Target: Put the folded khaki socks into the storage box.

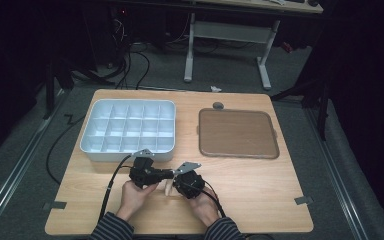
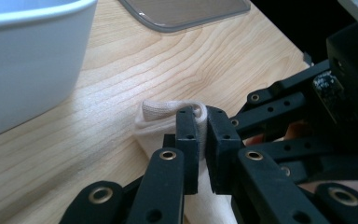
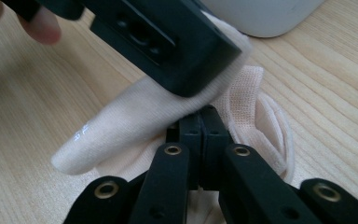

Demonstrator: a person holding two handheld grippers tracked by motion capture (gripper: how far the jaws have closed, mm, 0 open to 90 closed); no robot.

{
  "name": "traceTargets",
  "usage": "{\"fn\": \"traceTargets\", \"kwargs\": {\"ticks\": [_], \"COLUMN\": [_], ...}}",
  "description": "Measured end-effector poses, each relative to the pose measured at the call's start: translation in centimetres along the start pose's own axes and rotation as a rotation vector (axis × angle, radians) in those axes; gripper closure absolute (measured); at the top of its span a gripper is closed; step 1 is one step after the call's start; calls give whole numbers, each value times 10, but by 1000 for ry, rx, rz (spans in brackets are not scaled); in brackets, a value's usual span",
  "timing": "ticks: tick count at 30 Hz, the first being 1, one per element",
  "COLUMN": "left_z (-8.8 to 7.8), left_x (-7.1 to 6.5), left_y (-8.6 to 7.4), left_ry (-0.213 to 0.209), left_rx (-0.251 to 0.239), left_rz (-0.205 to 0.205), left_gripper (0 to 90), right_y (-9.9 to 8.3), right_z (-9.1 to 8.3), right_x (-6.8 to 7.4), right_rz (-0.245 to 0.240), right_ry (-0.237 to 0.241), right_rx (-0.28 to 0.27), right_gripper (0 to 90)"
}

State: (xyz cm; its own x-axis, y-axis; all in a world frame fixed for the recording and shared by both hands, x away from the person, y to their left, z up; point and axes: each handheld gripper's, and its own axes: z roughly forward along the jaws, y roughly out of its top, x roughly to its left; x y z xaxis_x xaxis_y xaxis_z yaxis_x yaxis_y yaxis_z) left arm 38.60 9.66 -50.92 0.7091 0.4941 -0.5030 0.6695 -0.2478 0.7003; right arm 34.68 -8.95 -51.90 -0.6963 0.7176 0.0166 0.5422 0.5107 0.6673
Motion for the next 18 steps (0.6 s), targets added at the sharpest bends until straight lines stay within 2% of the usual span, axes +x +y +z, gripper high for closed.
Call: {"fn": "traceTargets", "kwargs": {"ticks": [4, 8, 10, 13, 15, 18], "left_z": [0, -3, -5, -6, -5, -6], "left_x": [0, 0, 0, -1, -2, -2], "left_y": [0, 0, 1, 0, 0, 0], "left_ry": [24, 53, 57, 67, 70, 74], "left_rx": [10, 26, 23, 28, 31, 28], "left_rz": [-4, -2, -5, 2, 6, 6], "left_gripper": [852, 855, 856, 856, 855, 855], "right_y": [0, 1, 2, 2, 1, 0], "right_z": [-1, -6, -11, -20, -27, -35], "right_x": [-1, -1, 0, -2, -5, -11], "right_rz": [2, 8, 5, 7, 24, 48], "right_ry": [6, 6, -6, -30, -42, -67], "right_rx": [8, 6, 1, -25, -56, -75], "right_gripper": [892, 788, 769, 752, 740, 715]}}
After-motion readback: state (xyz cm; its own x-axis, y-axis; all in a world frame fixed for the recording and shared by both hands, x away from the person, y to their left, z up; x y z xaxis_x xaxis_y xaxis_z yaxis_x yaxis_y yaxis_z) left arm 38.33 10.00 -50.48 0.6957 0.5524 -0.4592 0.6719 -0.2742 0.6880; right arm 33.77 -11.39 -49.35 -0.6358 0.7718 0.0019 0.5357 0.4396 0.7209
